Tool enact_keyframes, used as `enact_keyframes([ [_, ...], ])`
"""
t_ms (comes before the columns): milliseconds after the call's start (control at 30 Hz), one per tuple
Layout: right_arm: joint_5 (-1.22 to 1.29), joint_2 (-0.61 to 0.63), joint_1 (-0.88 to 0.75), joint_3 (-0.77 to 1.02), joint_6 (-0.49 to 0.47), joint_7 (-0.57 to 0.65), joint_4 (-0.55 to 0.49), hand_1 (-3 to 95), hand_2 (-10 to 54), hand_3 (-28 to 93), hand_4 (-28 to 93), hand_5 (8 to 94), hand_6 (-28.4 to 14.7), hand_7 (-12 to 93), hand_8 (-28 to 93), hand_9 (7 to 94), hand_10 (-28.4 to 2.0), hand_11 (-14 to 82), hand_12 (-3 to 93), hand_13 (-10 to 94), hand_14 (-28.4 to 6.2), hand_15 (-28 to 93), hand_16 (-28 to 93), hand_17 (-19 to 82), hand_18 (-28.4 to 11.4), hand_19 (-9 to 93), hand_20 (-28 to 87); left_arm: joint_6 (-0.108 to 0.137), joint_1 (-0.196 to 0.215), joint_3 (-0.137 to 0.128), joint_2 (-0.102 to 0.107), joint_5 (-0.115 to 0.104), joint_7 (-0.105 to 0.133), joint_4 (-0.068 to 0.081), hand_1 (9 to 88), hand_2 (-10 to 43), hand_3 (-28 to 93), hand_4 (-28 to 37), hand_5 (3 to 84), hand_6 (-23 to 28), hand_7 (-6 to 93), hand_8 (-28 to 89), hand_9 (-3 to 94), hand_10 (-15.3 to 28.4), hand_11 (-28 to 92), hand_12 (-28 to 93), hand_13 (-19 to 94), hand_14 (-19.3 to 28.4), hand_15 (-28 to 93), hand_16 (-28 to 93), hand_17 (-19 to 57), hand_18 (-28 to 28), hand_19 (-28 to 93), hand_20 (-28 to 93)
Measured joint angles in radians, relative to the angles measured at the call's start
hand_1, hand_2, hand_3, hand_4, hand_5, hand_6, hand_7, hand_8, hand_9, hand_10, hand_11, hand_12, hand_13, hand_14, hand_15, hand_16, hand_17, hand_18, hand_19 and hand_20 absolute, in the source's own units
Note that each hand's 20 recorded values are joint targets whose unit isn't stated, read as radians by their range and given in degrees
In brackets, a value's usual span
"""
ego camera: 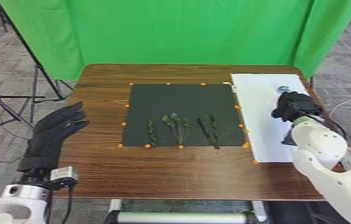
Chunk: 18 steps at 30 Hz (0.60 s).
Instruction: Arrange flowers
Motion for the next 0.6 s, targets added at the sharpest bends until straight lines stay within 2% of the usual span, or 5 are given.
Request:
enact_keyframes([
  [367,0.001,-0.018,0.011,0.011,-0.087,0.019,0.027,35.6,-9.1,84,-26,57.0,-3.0,24,-15,56.8,-13.7,17.1,15.7,65,-10.0,72,18,41,-18.9,93,27,-0.002,-0.016,0.006,0.0,0.001,0.0,0.003,27.7,2.1,82,-21.6,35.6,6.8,20.5,-13,31.5,17.9,33,10,21,23.6,59,-12,-11.9,20.1,52,10],
  [533,-0.003,-0.019,0.002,0.01,-0.088,0.024,0.033,42.4,-9.5,84,-27,59.7,-1.7,26,-15,62.0,-12.1,21.1,16.2,67,-8.2,73,19,43,-17.6,93,28,-0.002,-0.016,0.002,0.0,0.001,0.0,0.003,27.7,2.1,82,-21.6,35.6,6.9,20.4,-13,31.5,17.9,33,10,21,23.6,59,-12,-12.0,20.1,52,10],
  [600,-0.009,-0.02,0.002,0.002,-0.088,0.03,0.037,44.9,-9.5,83,-28,60.2,-1.3,28,-12,64.3,-11.7,23.1,16.3,68,-7.2,72,22,43,-17.3,93,29,-0.002,-0.016,0.002,0.0,0.001,-0.001,0.003,27.7,2.1,82,-21.6,35.6,6.8,20.5,-13,31.5,17.9,33,10,21,23.7,59,-12,-12.0,20.1,52,10],
])
